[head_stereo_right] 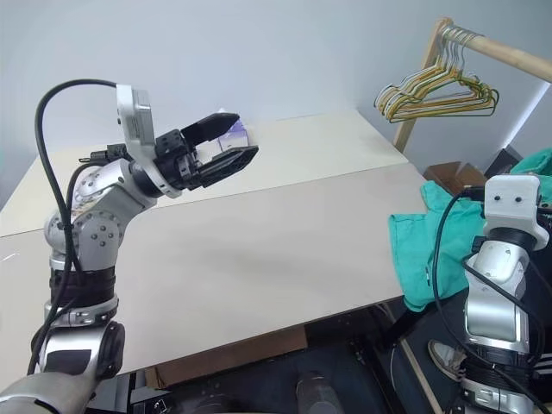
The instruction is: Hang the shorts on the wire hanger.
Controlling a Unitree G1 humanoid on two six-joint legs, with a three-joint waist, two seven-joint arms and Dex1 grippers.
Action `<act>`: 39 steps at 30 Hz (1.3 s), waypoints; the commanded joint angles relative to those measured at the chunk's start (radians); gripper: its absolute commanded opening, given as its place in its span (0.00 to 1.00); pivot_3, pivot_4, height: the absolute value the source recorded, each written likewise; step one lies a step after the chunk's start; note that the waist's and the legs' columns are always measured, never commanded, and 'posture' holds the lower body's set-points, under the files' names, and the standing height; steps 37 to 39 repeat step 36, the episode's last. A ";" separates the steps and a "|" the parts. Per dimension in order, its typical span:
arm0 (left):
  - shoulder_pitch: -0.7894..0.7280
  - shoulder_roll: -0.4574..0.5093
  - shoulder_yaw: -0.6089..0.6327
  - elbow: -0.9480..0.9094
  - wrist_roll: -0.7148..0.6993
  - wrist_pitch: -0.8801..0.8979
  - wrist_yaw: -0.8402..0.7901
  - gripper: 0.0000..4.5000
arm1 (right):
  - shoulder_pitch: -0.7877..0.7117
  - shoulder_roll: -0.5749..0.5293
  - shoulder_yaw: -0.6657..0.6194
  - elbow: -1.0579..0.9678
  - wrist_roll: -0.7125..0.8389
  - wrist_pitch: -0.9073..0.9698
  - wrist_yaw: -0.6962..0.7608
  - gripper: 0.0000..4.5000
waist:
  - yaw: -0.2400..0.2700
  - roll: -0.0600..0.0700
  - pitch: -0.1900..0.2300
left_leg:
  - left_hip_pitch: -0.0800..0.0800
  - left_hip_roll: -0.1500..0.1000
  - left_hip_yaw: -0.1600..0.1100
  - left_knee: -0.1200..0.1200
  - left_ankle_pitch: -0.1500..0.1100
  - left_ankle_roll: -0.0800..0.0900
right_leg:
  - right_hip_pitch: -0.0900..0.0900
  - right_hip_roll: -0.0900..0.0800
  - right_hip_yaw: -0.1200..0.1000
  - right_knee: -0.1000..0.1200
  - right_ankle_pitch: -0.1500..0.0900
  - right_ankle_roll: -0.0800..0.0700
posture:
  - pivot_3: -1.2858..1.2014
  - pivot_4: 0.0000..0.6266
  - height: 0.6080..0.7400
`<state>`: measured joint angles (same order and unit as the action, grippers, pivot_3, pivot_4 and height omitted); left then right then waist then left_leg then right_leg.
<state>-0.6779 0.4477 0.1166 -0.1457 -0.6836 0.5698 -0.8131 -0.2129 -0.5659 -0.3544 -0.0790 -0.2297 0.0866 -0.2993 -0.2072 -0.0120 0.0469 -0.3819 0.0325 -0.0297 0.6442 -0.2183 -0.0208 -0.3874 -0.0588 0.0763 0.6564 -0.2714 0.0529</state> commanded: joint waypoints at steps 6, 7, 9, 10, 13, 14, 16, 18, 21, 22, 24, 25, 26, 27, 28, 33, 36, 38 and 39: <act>0.089 0.068 0.018 -0.071 0.055 -0.046 0.013 1.00 | -0.020 -0.042 -0.009 -0.012 0.084 -0.097 0.196 0.99 | 0.003 0.000 0.000 | 0.000 0.000 0.000 0.000 0.000 0.000 | 0.001 0.000 0.000 0.000 0.000 0.000 | 0.46 0.03 1.00; 0.092 0.070 0.019 -0.074 0.053 -0.047 0.012 1.00 | -0.024 -0.042 -0.016 0.004 0.087 -0.095 0.201 0.99 | 0.005 0.000 0.000 | 0.001 0.000 0.000 0.000 0.000 0.000 | 0.001 0.000 0.000 0.000 0.000 -0.001 | 0.47 0.03 1.00; 0.093 0.073 0.022 -0.079 0.052 -0.047 0.013 1.00 | -0.033 -0.040 -0.030 0.027 0.096 -0.095 0.205 0.99 | 0.013 -0.001 0.000 | 0.000 0.000 0.000 0.000 0.000 0.000 | 0.001 0.000 0.000 0.000 0.000 -0.001 | 0.47 0.03 1.00; 0.093 0.075 0.023 -0.080 0.051 -0.047 0.014 1.00 | -0.035 -0.039 -0.034 0.032 0.099 -0.095 0.206 0.99 | 0.016 -0.001 0.000 | 0.000 0.000 0.000 0.000 0.000 0.000 | 0.001 0.000 0.000 0.000 0.001 -0.001 | 0.47 0.03 1.00; 0.101 0.084 0.033 -0.098 0.045 -0.041 0.018 1.00 | -0.014 -0.049 -0.027 0.007 0.116 -0.138 0.256 0.99 | 0.027 -0.001 0.000 | 0.000 0.000 0.000 0.000 0.000 0.000 | 0.001 0.000 0.000 0.000 0.002 -0.003 | 0.47 0.03 1.00; 0.109 0.090 0.037 -0.107 0.042 -0.040 0.018 1.00 | 0.001 -0.056 -0.020 -0.014 0.141 -0.150 0.300 0.99 | 0.029 -0.001 0.000 | 0.000 0.000 0.000 0.000 0.000 0.000 | 0.000 0.000 0.000 0.000 0.002 -0.003 | 0.47 0.03 1.00; 0.152 0.120 0.033 -0.131 0.066 -0.057 0.000 1.00 | 0.036 -0.073 0.000 -0.077 0.248 -0.125 0.455 0.99 | 0.030 -0.001 0.001 | 0.000 0.000 0.000 0.000 0.000 0.000 | 0.001 0.000 0.000 0.000 0.002 -0.003 | 0.47 0.04 1.00; 0.213 0.164 0.019 -0.152 0.112 -0.101 -0.035 1.00 | 0.068 -0.103 0.028 -0.142 0.365 -0.069 0.617 0.99 | 0.029 -0.001 0.001 | 0.001 0.000 0.001 0.000 0.000 0.000 | 0.001 0.000 0.000 0.000 0.000 -0.001 | 0.47 0.05 1.00; 0.325 0.232 0.007 -0.181 0.184 -0.180 -0.085 1.00 | 0.096 -0.148 0.075 -0.214 0.522 0.000 0.827 0.99 | 0.029 -0.002 0.002 | 0.003 0.001 0.002 -0.001 0.000 0.000 | 0.001 0.000 0.002 0.000 0.000 0.000 | 0.48 0.07 1.00; 0.363 0.249 0.015 -0.191 0.194 -0.195 -0.096 1.00 | 0.092 -0.166 0.095 -0.220 0.555 0.014 0.890 0.99 | 0.031 -0.003 0.003 | 0.003 0.001 0.003 -0.001 0.000 0.000 | 0.002 0.000 0.002 0.000 0.000 0.000 | 0.48 0.07 1.00; 0.423 0.270 0.040 -0.211 0.199 -0.209 -0.097 1.00 | 0.063 -0.196 0.132 -0.217 0.615 0.058 0.995 0.99 | 0.039 -0.005 0.005 | 0.004 0.001 0.003 -0.001 0.000 0.000 | 0.002 0.000 0.002 -0.001 0.000 0.000 | 0.49 0.08 1.00; 0.450 0.279 0.055 -0.225 0.195 -0.206 -0.092 1.00 | 0.041 -0.211 0.153 -0.213 0.647 0.084 1.051 0.99 | 0.045 -0.007 0.006 | 0.004 0.001 0.003 -0.001 0.000 0.000 | 0.002 0.000 0.002 -0.001 0.000 0.000 | 0.50 0.09 1.00; 0.478 0.287 0.071 -0.240 0.190 -0.202 -0.090 1.00 | 0.011 -0.220 0.174 -0.209 0.677 0.107 1.097 0.99 | 0.050 -0.008 0.009 | 0.004 0.001 0.003 -0.001 0.000 0.000 | 0.002 0.000 0.002 -0.001 0.000 0.000 | 0.50 0.09 1.00; 0.502 0.294 0.086 -0.255 0.180 -0.195 -0.090 1.00 | -0.019 -0.225 0.194 -0.205 0.704 0.133 1.137 0.99 | 0.055 -0.009 0.011 | 0.004 0.002 0.004 -0.001 0.000 0.000 | 0.002 0.000 0.002 -0.002 0.000 0.000 | 0.50 0.09 1.00; 0.524 0.298 0.098 -0.273 0.169 -0.189 -0.089 1.00 | -0.047 -0.226 0.210 -0.202 0.722 0.152 1.166 0.99 | 0.061 -0.009 0.012 | 0.004 0.002 0.004 -0.001 0.000 0.000 | 0.002 0.000 0.002 -0.002 0.000 0.000 | 0.50 0.10 1.00; 0.595 0.302 0.114 -0.339 0.174 -0.192 -0.072 1.00 | -0.169 -0.210 0.277 -0.158 0.746 0.204 1.262 0.99 | 0.114 -0.013 0.023 | 0.003 0.002 0.004 -0.001 -0.001 0.000 | 0.001 0.000 0.002 -0.002 0.000 0.000 | 0.52 0.11 1.00; 0.620 0.310 0.112 -0.362 0.175 -0.183 -0.068 1.00 | -0.201 -0.199 0.300 -0.137 0.731 0.201 1.291 0.99 | 0.139 -0.014 0.027 | 0.003 0.002 0.004 -0.001 -0.001 0.000 | 0.000 0.000 0.001 -0.002 0.000 0.000 | 0.52 0.10 1.00; 0.620 0.310 0.112 -0.362 0.175 -0.183 -0.068 1.00 | -0.201 -0.199 0.300 -0.137 0.731 0.201 1.291 0.99 | 0.139 -0.014 0.027 | 0.003 0.002 0.004 -0.001 -0.001 0.000 | 0.000 0.000 0.001 -0.002 0.000 0.000 | 0.52 0.10 1.00; 0.620 0.310 0.112 -0.362 0.175 -0.183 -0.068 1.00 | -0.201 -0.199 0.300 -0.137 0.731 0.201 1.291 0.99 | 0.139 -0.014 0.027 | 0.003 0.002 0.004 -0.001 -0.001 0.000 | 0.000 0.000 0.001 -0.002 0.000 0.000 | 0.52 0.10 1.00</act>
